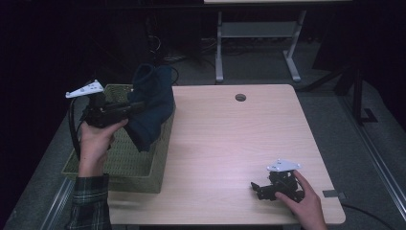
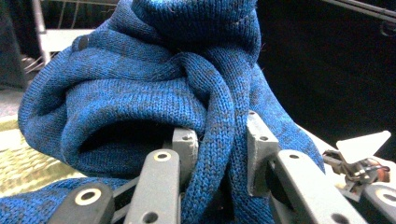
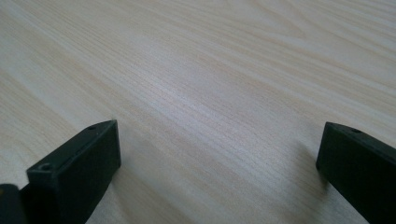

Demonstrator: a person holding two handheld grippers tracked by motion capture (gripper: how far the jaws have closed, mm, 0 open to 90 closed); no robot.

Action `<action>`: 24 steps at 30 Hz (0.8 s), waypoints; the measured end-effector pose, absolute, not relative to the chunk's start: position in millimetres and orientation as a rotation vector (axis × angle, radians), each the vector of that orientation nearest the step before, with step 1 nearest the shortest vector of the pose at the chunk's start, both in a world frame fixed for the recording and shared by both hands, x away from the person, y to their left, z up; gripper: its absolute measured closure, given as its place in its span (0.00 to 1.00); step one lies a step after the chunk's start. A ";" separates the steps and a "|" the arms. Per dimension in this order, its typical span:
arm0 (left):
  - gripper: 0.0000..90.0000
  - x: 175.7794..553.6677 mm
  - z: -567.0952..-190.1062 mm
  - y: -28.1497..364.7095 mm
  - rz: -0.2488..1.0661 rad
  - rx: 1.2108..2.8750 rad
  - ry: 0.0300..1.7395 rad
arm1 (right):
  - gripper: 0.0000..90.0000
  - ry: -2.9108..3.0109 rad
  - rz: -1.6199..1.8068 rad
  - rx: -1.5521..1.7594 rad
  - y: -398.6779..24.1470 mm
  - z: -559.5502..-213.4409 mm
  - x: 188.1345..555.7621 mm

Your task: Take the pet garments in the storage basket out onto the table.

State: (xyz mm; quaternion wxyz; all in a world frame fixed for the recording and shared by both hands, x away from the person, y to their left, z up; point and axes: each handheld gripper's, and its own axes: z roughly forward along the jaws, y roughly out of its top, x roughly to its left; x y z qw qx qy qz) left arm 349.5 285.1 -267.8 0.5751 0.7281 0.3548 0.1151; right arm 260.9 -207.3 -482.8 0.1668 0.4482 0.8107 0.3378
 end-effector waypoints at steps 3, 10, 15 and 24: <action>0.78 349.8 -264.9 277.3 0.263 1.709 0.807 | 0.00 2.308 0.962 1.272 -207.3 -482.8 261.3; 0.78 354.5 -259.2 254.7 0.239 1.716 0.744 | 0.00 2.311 0.963 1.268 -207.3 -482.8 261.6; 0.78 359.8 -258.6 238.6 0.224 1.723 0.707 | 0.00 2.312 0.963 1.269 -207.3 -482.7 261.6; 0.79 367.2 -261.7 214.6 0.190 1.738 0.658 | 0.00 2.311 0.964 1.271 -207.2 -482.6 261.5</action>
